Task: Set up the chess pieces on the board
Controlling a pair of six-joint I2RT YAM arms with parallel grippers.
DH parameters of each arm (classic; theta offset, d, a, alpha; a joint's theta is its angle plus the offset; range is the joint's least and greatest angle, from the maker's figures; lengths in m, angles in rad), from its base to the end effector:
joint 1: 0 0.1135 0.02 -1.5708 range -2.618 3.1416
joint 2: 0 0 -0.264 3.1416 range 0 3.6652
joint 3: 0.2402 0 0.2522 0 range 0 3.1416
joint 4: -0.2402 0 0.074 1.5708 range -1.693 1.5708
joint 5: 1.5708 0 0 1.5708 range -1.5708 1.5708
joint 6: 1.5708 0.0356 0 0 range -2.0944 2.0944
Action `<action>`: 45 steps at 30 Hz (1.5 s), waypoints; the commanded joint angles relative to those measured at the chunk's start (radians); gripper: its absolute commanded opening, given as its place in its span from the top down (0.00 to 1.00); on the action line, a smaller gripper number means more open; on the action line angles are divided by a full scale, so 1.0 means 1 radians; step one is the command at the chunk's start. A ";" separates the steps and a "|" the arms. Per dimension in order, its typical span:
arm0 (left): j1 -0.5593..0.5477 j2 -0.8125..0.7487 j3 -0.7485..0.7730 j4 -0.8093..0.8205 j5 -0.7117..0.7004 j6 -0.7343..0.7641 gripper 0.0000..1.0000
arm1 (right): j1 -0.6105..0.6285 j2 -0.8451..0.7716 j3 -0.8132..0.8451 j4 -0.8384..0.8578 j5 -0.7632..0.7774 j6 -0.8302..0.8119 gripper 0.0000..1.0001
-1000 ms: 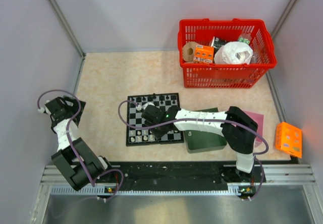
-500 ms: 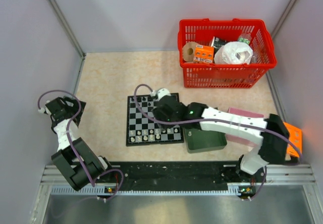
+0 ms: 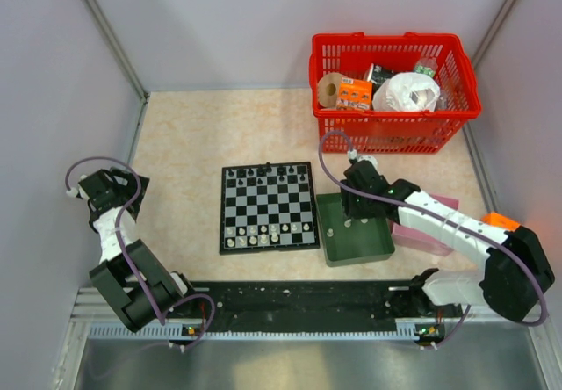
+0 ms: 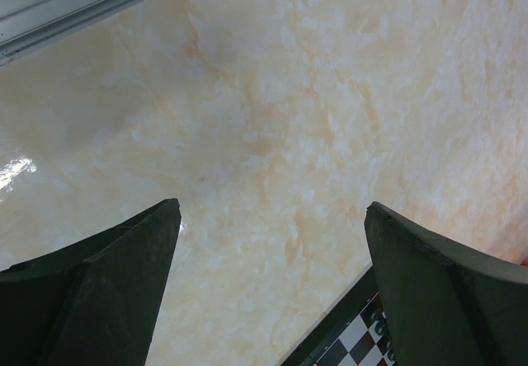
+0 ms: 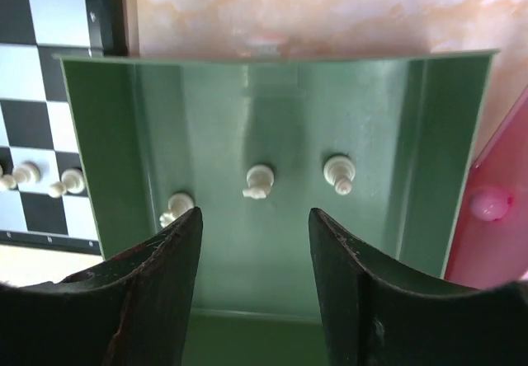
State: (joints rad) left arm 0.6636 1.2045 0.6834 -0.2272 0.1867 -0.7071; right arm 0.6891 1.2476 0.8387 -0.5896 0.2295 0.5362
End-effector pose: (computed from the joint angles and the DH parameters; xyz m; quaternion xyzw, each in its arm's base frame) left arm 0.1991 0.1473 0.2159 -0.5488 0.7301 -0.0941 0.3961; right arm 0.1932 0.1487 0.2301 -0.0406 0.9527 0.0714 0.2926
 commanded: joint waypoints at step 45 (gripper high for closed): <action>0.010 -0.017 -0.007 0.054 0.023 0.004 0.01 | -0.109 0.127 -0.036 0.023 0.027 -0.007 0.59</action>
State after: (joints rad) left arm 0.6636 1.2045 0.6823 -0.2180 0.1986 -0.7074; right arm 0.5941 1.3670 0.8150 -0.6083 0.2672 0.5415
